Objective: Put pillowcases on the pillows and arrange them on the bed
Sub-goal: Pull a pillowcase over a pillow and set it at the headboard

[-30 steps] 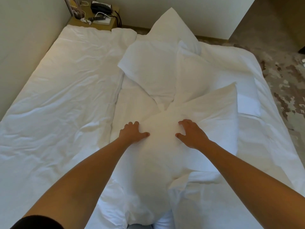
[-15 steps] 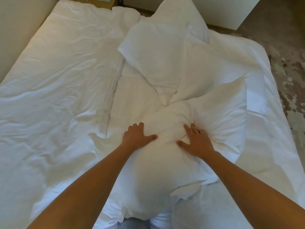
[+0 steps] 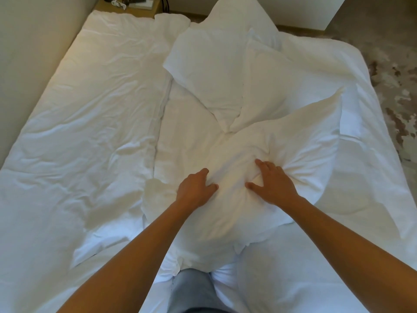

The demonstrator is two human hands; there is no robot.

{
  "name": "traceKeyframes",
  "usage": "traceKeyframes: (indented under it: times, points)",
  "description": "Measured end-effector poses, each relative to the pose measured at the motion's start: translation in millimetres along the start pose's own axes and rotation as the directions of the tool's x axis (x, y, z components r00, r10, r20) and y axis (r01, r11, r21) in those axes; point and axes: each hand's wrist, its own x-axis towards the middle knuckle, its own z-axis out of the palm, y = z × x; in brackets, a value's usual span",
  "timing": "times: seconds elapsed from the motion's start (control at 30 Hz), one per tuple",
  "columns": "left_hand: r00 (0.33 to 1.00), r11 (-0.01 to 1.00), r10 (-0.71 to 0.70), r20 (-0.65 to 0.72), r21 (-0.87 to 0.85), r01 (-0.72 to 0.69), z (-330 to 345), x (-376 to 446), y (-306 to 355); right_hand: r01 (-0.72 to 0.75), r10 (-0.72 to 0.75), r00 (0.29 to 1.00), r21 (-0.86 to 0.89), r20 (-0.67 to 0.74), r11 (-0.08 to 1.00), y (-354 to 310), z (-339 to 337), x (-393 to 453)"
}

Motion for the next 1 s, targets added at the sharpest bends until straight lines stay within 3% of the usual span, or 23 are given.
traceKeyframes:
  times: [0.27,0.37,0.43,0.5,0.7,0.83,1.0]
  points:
    - [0.991,0.991,0.13,-0.028,0.044,-0.129,-16,-85,45,0.137,-0.117,0.981,0.124,-0.156,0.983,5,-28,-41]
    - [0.987,0.986,0.157,-0.021,0.05,-0.156,-11,-125,66,0.332,-0.31,0.92,0.058,-0.238,0.941,14,-41,-55]
    - [0.983,0.982,0.184,-0.023,0.042,-0.183,-5,-153,80,0.474,-0.466,0.859,-0.017,-0.213,0.88,23,-44,-67]
    - [0.979,0.978,0.204,-0.031,0.058,-0.202,5,-182,92,0.53,-0.528,0.827,-0.043,-0.192,0.847,34,-44,-82]
    - [0.986,0.983,0.167,-0.024,0.085,-0.164,47,-256,117,0.511,-0.513,0.797,-0.095,-0.319,0.854,94,-33,-128]
    - [0.986,0.98,0.146,-0.084,0.151,-0.132,77,-278,136,0.422,-0.358,0.875,0.15,-0.327,0.894,136,-11,-162]
    - [0.986,0.982,0.096,-0.136,0.176,-0.071,100,-300,147,0.417,-0.306,0.885,0.308,-0.35,0.855,158,9,-189]
